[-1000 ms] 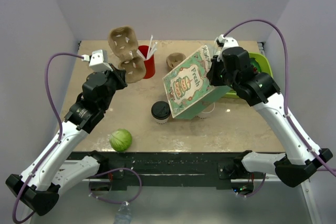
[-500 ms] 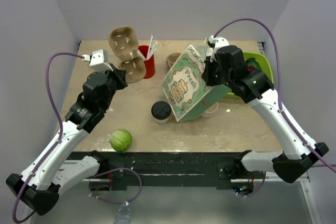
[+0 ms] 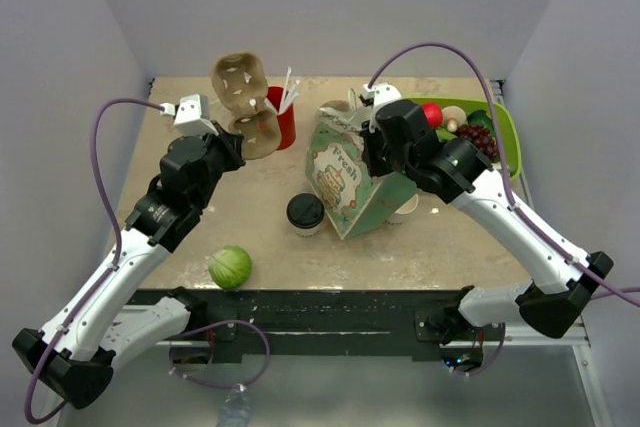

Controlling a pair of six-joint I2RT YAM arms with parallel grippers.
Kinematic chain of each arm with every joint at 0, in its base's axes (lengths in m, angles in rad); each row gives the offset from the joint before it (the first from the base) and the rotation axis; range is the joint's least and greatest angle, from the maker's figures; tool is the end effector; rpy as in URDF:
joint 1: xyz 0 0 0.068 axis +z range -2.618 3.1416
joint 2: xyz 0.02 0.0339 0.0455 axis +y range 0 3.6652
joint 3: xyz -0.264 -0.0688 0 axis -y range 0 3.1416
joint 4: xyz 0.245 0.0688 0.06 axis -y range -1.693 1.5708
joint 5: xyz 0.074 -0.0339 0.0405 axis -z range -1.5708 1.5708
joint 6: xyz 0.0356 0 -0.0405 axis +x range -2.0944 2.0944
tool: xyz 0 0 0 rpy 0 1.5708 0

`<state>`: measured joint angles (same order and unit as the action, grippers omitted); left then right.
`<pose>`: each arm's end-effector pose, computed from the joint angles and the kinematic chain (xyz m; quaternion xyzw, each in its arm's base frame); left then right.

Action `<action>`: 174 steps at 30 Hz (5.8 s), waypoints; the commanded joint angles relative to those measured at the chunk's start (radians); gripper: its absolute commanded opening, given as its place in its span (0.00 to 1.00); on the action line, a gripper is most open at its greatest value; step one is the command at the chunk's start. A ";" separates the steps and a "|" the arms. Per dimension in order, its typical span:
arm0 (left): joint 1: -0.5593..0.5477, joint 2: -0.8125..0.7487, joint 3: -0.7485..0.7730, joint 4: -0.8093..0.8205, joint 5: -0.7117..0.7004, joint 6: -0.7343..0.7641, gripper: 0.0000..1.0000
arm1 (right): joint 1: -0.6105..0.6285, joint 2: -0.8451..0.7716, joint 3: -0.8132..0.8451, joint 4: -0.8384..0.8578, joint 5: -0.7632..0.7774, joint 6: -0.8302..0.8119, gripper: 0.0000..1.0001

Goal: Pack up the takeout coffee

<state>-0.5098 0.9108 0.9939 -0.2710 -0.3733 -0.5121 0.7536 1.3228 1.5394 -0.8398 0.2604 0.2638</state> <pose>0.1832 -0.0875 0.3822 -0.1192 0.7568 -0.1817 0.6165 0.2029 0.1778 0.4174 -0.1565 0.8703 0.1194 0.4514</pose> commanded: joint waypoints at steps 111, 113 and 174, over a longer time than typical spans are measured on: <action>0.004 0.118 0.241 0.162 0.276 -0.143 0.00 | 0.066 -0.174 0.001 0.479 -0.095 -0.213 0.93; 0.004 0.138 0.255 0.142 0.301 -0.198 0.00 | 0.066 -0.183 -0.015 0.581 -0.140 -0.259 0.91; 0.002 0.065 0.306 -0.040 0.416 -0.218 1.00 | 0.069 0.099 0.252 0.320 -0.373 -1.218 0.01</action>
<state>-0.5064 1.0279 1.3308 -0.3721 0.0624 -0.8051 0.8227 1.4715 1.8038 -0.6373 -0.2337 -0.9985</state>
